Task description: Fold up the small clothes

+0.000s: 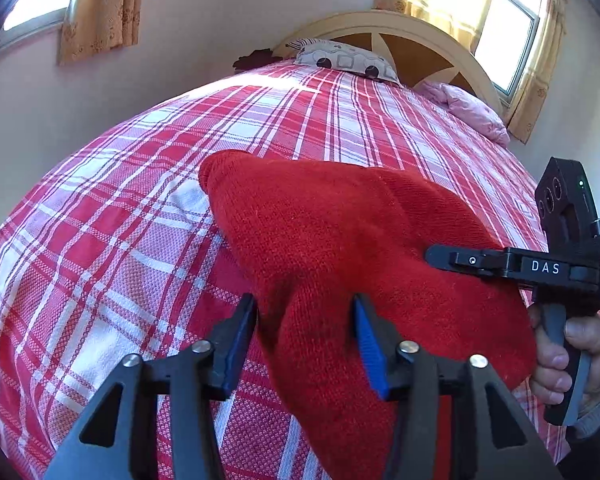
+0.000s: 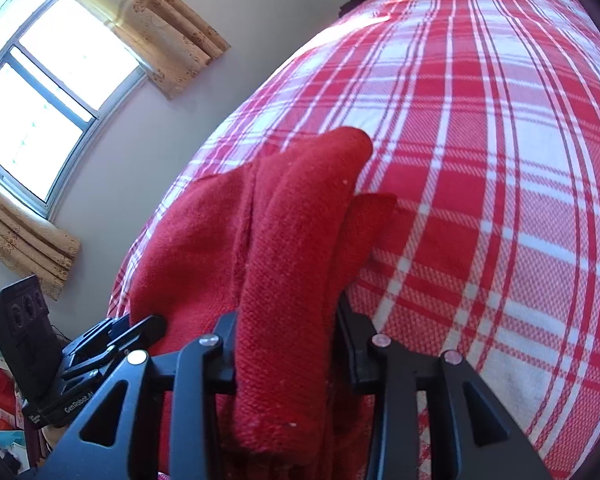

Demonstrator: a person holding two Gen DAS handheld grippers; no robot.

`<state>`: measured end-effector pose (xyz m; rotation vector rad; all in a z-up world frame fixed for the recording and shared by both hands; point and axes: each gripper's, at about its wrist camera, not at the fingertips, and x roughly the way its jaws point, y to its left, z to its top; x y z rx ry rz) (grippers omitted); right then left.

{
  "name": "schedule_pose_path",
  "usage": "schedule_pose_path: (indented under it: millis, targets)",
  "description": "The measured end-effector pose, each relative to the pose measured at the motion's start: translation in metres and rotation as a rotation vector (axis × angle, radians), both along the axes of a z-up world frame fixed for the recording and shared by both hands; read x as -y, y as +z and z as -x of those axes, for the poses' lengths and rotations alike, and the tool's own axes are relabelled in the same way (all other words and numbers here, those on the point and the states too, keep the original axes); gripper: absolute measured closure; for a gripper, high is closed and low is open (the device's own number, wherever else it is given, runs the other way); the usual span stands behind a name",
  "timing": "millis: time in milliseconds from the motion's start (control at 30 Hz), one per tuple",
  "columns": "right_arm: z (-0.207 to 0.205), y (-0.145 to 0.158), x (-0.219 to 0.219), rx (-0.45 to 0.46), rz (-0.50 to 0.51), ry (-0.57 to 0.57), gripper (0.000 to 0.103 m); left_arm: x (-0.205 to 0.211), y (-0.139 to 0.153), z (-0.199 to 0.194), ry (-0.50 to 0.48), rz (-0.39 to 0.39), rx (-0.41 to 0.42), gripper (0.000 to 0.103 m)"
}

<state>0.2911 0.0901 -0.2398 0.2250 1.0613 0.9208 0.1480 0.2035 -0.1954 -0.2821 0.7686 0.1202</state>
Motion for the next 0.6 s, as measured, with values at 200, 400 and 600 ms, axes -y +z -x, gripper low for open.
schedule_pose_path:
  millis: [200, 400, 600]
  targets:
    - [0.002, 0.001, 0.016, -0.012, -0.027, -0.071, 0.040, -0.003, 0.009, 0.016, 0.043, -0.029, 0.002, 0.035]
    - [0.029, 0.038, 0.047, 0.102, 0.007, -0.191, 0.032, 0.013, 0.045, 0.051, 0.053, -0.231, 0.049, 0.035]
    - [0.086, 0.091, 0.061, 0.274, 0.025, -0.261, 0.011, 0.015, 0.082, 0.086, 0.090, -0.254, 0.154, 0.022]
